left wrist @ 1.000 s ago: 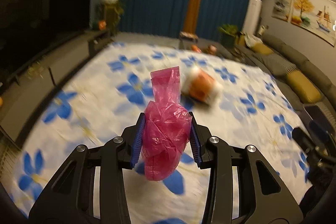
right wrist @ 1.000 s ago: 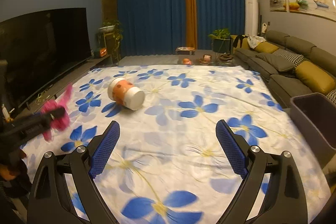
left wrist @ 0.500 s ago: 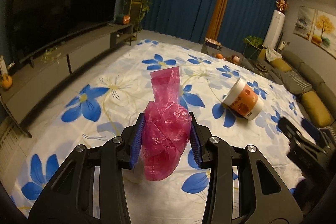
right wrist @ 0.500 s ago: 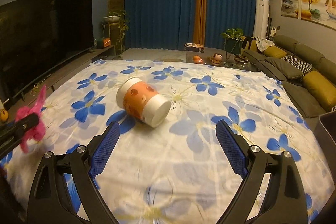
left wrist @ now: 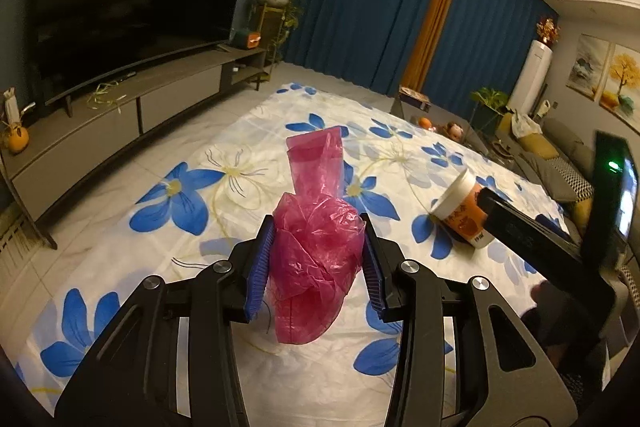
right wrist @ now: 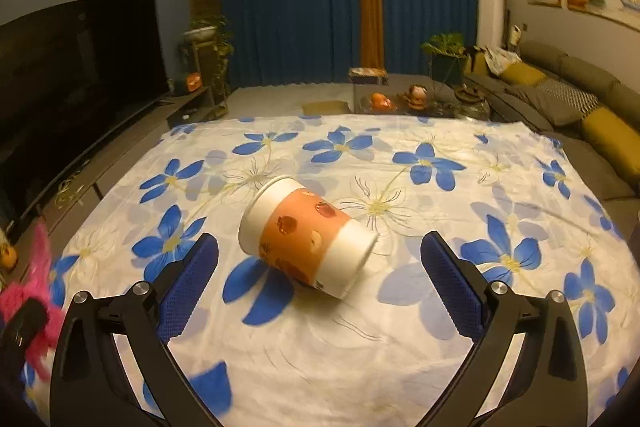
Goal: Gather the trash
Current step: 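Grasp the white-orange paper cup with the right gripper while the left holds the pink bag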
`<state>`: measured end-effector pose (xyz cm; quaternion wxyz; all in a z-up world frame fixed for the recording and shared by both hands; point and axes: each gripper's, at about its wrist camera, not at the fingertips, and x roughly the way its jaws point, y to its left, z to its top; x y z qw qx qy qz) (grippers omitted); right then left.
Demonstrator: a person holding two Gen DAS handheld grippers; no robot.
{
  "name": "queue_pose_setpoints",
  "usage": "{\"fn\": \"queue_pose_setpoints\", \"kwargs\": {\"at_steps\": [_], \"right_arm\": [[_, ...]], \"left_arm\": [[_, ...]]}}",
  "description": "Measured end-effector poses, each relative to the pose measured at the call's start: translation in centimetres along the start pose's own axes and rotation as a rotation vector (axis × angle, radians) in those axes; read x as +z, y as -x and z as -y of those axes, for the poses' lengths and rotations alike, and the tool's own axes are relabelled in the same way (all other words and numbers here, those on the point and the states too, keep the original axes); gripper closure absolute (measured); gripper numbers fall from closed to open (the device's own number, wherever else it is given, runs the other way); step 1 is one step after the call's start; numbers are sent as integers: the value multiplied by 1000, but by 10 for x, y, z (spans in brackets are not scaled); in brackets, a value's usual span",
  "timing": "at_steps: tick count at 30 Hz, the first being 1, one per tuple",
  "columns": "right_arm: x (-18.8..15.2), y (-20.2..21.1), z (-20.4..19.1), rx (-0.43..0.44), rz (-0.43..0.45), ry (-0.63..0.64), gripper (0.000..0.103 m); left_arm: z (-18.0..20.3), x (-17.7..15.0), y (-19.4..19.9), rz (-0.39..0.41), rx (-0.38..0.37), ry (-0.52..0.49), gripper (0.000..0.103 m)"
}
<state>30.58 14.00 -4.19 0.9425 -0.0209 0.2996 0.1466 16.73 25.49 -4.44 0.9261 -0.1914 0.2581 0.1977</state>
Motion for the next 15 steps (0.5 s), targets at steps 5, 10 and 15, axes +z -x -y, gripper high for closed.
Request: {"fn": "queue_pose_setpoints", "kwargs": {"at_steps": [5,10,15], "right_arm": [[11,-18,-12,-55,-11,-39,6],[17,-37,-14,-96,-48,-84,6],[14,-49,-10,-100,-84,-117,6]], "left_arm": [[-10,3,2,19,28,38,64],[-20,3,-2,11,54,71,64],[-19,3,-3,3,45,71,64]]}}
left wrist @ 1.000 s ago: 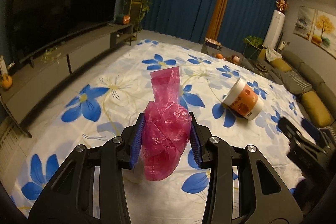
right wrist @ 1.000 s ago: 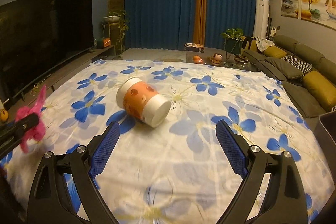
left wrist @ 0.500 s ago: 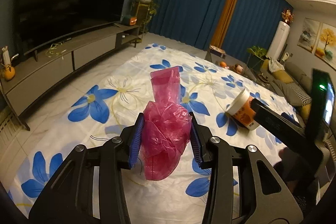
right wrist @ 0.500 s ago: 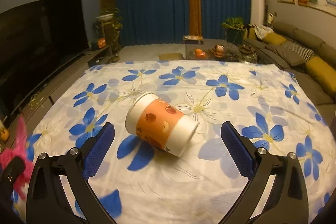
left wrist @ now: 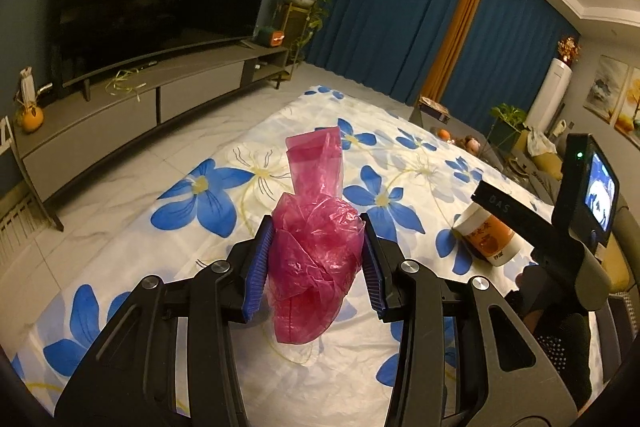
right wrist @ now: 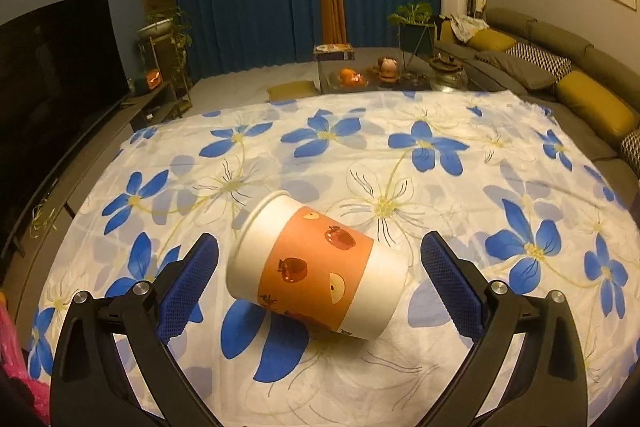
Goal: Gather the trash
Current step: 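Grasp the white-orange paper cup with the right gripper while the left holds the pink bag, then carry the white-orange cup and pink bag over the grey bin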
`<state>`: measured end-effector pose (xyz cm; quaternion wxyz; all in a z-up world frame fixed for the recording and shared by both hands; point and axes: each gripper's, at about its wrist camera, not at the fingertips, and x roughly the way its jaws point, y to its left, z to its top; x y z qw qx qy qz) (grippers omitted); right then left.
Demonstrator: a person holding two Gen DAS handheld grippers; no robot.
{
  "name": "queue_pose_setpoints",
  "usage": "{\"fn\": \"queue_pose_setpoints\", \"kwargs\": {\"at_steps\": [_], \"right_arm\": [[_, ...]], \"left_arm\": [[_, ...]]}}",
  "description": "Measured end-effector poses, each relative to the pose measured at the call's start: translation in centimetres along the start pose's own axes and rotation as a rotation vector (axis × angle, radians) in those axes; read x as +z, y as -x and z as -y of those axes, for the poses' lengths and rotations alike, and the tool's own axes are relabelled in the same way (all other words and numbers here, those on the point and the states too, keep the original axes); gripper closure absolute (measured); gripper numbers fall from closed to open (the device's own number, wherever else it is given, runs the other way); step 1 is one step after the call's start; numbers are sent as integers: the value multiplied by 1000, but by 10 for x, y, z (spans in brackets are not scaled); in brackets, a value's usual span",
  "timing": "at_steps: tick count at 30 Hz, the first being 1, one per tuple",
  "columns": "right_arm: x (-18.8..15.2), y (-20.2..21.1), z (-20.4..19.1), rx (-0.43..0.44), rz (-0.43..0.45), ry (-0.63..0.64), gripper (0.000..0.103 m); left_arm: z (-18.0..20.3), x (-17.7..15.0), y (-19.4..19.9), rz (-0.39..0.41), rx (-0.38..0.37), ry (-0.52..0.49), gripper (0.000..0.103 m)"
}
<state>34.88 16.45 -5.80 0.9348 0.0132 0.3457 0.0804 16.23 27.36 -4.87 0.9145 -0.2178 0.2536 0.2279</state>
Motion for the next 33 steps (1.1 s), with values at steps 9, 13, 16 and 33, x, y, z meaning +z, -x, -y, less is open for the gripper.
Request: {"fn": "queue_pose_setpoints", "kwargs": {"at_steps": [9,13,16,33], "right_arm": [[-6,-4,17,43,-39,-31,12],[-9,2,26,56,-37,-34,12],[-12,8,32,58,-27,-28,13],[-39,90,86,60,58,36,13]], "left_arm": [[1,-1,-1,-5,-9,-8,64],[3,-1,-2,-4,-11,-23,63],[5,-2,-4,-5,-12,-33,64],[34,-13,-3,14,-80,-154,63]]}}
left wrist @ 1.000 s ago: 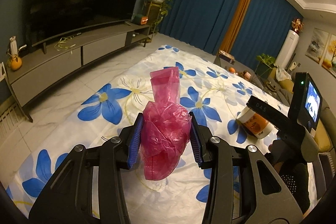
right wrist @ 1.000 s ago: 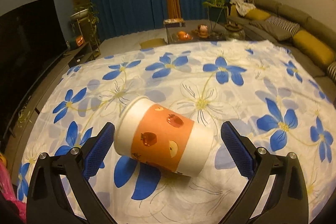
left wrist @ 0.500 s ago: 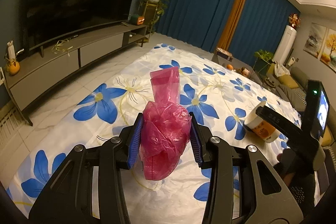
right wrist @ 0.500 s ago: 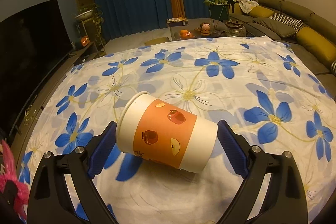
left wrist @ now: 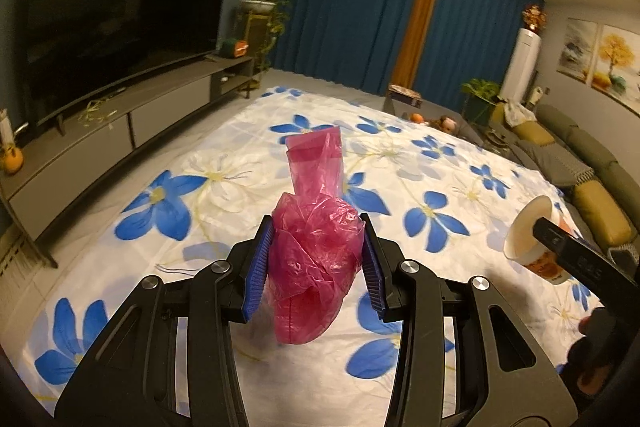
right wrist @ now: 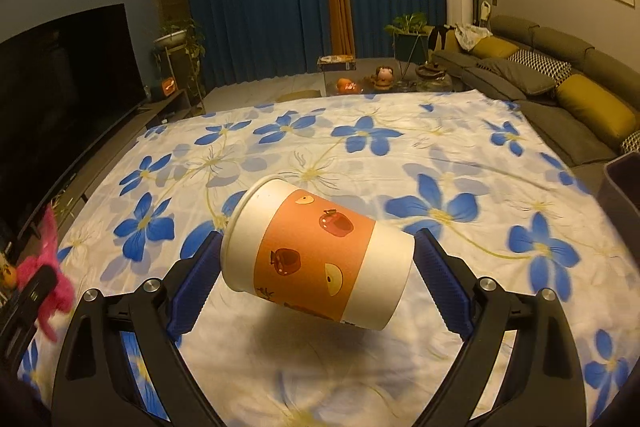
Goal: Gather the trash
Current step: 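Carry the white-orange cup and pink bag over the grey bin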
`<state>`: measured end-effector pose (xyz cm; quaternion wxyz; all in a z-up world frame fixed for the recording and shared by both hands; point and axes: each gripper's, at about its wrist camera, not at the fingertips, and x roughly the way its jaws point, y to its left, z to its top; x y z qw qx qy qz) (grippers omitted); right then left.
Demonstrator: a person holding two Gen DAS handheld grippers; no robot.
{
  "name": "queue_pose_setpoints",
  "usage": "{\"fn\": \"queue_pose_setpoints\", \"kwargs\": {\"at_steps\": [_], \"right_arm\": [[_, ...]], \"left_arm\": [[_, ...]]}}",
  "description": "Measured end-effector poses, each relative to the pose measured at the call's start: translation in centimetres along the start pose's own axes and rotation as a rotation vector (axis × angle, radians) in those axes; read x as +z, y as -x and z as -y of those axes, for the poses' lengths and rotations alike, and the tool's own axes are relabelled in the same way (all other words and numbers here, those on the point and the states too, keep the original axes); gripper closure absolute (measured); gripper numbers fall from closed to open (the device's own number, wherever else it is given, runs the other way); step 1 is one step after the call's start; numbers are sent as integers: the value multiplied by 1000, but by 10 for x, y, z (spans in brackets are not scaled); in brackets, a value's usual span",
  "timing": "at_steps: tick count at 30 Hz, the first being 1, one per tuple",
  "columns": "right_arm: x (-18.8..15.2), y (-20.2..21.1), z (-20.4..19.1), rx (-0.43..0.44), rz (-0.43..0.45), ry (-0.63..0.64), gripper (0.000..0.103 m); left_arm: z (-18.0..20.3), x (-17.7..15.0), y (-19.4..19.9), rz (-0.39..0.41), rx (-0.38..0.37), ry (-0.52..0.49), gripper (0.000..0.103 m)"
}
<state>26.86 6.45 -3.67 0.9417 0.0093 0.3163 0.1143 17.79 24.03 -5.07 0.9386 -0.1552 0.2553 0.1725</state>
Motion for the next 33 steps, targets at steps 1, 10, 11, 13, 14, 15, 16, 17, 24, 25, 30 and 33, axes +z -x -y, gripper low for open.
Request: {"fn": "queue_pose_setpoints", "kwargs": {"at_steps": [1,10,11,13,14,15,16,17,24,25,30,33], "right_arm": [[-1,8,4,2,8,5,13],[-8,62,46,-8,74,18,13],[-8,67,52,-12,81,16,13],[-9,75,63,-17,93,10,13],[-9,79,68,-18,99,6,13],[-9,83,74,-20,104,5,13],[-9,87,80,-24,109,4,13],[-10,90,83,-26,111,2,13],[-12,108,125,-55,129,-32,13],[-13,109,130,-62,132,-36,13],[-10,123,180,-128,165,-83,13],[-8,131,215,-175,187,-120,13]], "left_arm": [[4,-1,1,4,-13,-11,63],[49,-4,25,27,-136,-93,63],[56,-5,29,27,-155,-106,63],[71,-8,36,18,-195,-128,63],[78,-9,38,15,-209,-137,63],[85,-10,40,11,-223,-150,63],[93,-11,43,8,-239,-163,63],[99,-12,46,7,-254,-172,63],[157,-15,64,10,-361,-252,63],[168,-16,65,9,-377,-269,63],[224,-22,70,9,-463,-341,63],[263,-28,72,8,-528,-377,63]]}}
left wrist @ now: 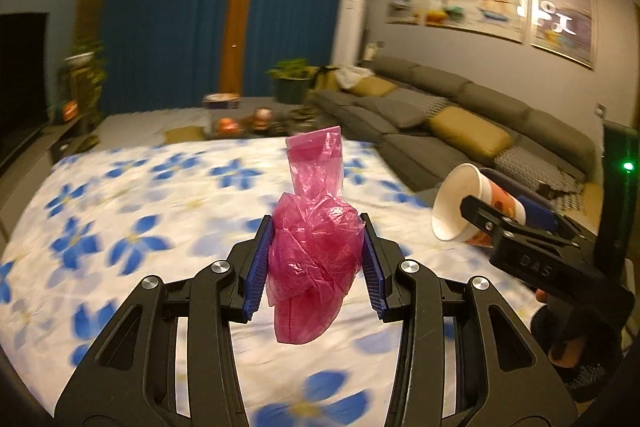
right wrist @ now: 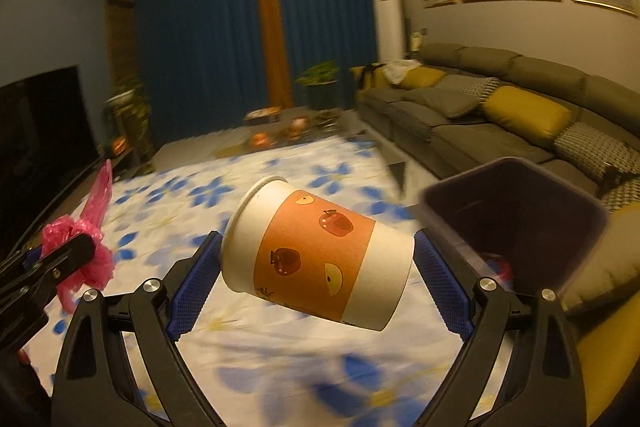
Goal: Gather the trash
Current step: 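Carry the white-orange cup and pink bag over the grey bin, then open the right gripper to drop the cup while the left drops the pink bag into the bin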
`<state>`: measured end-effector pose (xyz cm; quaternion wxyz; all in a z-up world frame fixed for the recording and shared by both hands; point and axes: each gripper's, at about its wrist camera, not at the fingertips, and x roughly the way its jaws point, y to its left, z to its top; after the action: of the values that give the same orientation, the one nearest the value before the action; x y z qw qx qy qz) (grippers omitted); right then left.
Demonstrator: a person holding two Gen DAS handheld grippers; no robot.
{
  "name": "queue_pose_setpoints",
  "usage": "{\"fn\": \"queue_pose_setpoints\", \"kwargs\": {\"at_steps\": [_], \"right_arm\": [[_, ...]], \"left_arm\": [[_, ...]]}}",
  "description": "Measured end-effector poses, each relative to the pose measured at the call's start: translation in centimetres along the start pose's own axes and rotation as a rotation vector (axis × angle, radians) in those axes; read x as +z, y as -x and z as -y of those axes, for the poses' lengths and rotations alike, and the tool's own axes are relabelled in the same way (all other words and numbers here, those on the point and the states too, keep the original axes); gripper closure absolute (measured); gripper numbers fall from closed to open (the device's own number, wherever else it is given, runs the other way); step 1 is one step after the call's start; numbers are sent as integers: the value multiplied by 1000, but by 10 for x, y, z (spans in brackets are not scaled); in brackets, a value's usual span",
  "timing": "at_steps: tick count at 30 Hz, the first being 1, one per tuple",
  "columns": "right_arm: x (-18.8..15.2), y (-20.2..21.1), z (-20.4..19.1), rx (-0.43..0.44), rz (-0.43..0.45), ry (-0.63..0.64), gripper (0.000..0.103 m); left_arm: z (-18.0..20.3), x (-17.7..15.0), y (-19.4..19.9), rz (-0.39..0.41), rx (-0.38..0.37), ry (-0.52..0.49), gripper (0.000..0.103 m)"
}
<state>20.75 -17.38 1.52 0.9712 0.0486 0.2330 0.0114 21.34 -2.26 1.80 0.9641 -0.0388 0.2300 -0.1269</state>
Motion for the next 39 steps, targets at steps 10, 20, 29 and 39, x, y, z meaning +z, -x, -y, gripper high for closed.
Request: {"fn": "queue_pose_setpoints", "kwargs": {"at_steps": [10,20,29,39], "right_arm": [[11,-6,132,-201,50,-99,12],[5,-22,190,-266,54,-119,12],[-3,-33,205,-282,35,-127,12],[-4,-28,208,-299,39,-132,11]], "left_arm": [[127,19,-87,-27,-272,-102,63],[200,23,-152,-76,-436,-134,63],[217,16,-190,-155,-536,-86,48],[206,16,-182,-149,-489,-43,21]]}}
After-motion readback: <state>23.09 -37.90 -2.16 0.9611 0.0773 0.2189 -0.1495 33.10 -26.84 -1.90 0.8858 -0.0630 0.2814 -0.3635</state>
